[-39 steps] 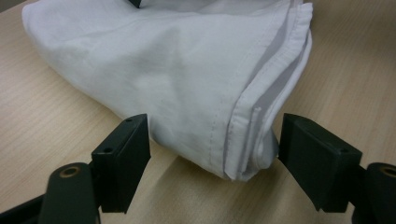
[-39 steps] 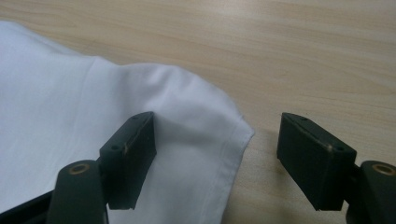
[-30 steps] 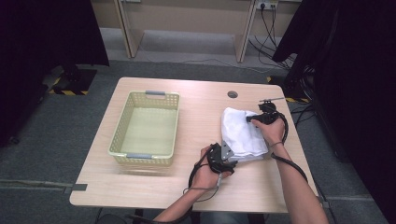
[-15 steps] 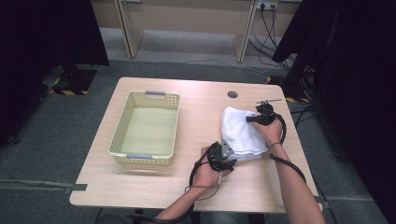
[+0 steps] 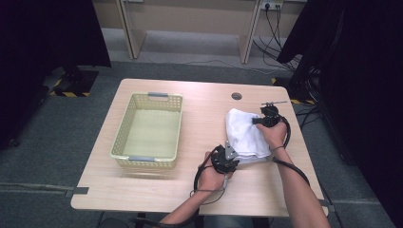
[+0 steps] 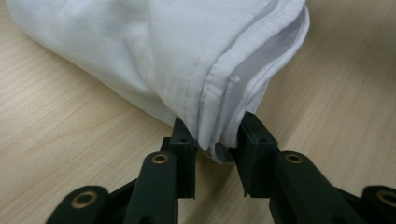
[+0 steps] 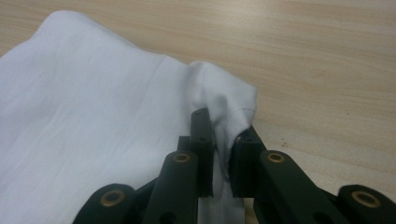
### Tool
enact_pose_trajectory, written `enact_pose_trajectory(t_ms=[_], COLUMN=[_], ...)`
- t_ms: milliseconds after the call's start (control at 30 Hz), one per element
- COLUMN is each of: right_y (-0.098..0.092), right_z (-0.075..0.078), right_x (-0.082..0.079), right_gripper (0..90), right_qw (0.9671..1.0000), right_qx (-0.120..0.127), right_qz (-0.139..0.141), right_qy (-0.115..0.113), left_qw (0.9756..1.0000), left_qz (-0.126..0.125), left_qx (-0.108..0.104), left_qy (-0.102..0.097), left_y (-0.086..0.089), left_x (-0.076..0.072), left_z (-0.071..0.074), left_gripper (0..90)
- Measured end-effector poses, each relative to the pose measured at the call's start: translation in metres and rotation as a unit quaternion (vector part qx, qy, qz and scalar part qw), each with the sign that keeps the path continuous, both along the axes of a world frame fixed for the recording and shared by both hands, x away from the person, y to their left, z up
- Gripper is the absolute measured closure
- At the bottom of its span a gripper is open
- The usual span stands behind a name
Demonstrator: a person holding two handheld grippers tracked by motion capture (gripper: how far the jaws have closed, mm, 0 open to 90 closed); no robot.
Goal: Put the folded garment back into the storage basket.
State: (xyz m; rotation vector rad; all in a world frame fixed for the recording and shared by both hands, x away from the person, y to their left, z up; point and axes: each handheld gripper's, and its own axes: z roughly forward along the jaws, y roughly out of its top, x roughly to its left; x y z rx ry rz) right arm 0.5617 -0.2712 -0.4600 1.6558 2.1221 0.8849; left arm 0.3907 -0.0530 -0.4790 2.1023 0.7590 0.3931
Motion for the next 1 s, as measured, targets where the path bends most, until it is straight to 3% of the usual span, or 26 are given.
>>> enact_pose_trajectory(t_ms=[267,1000], right_y=[0.000,0.006], right_z=[0.002,0.021], right_x=[-0.001,-0.013], right_gripper=[84.1,84.5], right_qw=[1.0000,0.9992], right_qx=[0.006,0.031], right_qz=[-0.005,0.006], right_qy=[0.000,-0.025], left_qw=[1.0000,0.9996], left_qz=[-0.005,-0.003], left_qx=[0.001,-0.009], left_qy=[-0.007,-0.026], left_y=[0.000,0.015], left_x=[-0.002,-0.011], left_z=[0.000,0.013], left_gripper=[79.2,81.6])
